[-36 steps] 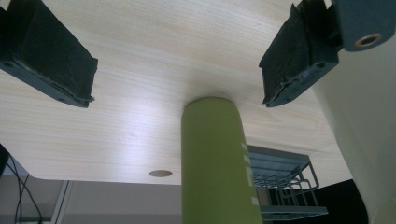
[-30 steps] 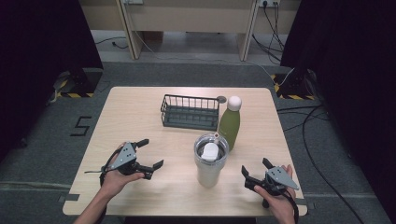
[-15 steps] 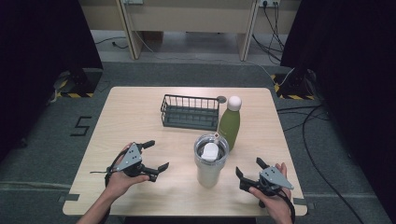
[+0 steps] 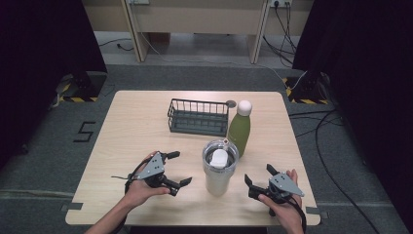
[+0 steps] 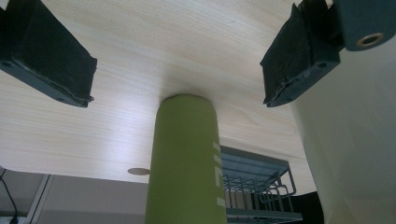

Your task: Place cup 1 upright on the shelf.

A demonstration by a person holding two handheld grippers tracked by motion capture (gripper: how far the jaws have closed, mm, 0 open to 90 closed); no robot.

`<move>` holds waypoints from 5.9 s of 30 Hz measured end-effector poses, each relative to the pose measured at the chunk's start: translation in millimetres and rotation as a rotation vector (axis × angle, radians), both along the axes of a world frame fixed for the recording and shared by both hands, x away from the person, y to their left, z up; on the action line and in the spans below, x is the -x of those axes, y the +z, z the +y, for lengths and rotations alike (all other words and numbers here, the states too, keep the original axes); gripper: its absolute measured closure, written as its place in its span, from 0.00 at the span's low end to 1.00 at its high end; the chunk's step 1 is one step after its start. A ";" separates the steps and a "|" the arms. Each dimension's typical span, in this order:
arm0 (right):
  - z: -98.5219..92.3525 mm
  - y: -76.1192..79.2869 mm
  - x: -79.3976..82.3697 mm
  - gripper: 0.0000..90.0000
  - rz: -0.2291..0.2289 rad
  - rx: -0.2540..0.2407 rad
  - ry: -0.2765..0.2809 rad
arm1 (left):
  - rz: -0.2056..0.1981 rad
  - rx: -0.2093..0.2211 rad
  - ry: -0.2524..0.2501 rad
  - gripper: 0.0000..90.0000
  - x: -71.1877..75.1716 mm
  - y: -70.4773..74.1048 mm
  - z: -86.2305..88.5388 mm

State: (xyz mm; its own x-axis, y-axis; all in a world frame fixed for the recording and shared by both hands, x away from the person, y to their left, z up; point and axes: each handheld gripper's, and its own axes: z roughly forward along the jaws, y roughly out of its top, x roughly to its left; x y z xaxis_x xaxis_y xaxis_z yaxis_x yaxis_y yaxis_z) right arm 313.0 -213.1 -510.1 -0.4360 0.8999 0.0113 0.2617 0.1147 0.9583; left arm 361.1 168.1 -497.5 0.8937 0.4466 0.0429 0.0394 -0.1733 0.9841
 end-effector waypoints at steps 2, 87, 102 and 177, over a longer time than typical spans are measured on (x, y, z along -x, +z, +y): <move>-0.6 -0.3 -0.3 0.11 -0.002 0.002 0.000 | 0.005 0.010 -0.023 0.00 -0.2 0.7 -8.0; -5.5 -8.5 -3.0 0.13 0.045 -0.003 -0.047 | -0.022 0.029 -0.180 0.11 -8.0 16.6 -89.5; -5.5 -9.0 -3.3 0.14 0.049 -0.004 -0.054 | -0.060 0.046 -0.116 0.11 -15.5 32.4 -64.8; -6.3 -10.5 -3.7 0.15 0.053 -0.011 -0.072 | -0.169 0.109 0.355 0.11 -116.9 109.7 2.6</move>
State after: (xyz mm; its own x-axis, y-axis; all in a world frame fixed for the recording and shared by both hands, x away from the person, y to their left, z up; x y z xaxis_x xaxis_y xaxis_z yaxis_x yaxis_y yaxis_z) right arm 316.7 -219.4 -520.6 -0.3690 0.9284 0.0432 0.3195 0.0831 0.9439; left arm 478.0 170.7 -387.8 0.6673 0.7365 0.1112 -0.0856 -0.0726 0.9937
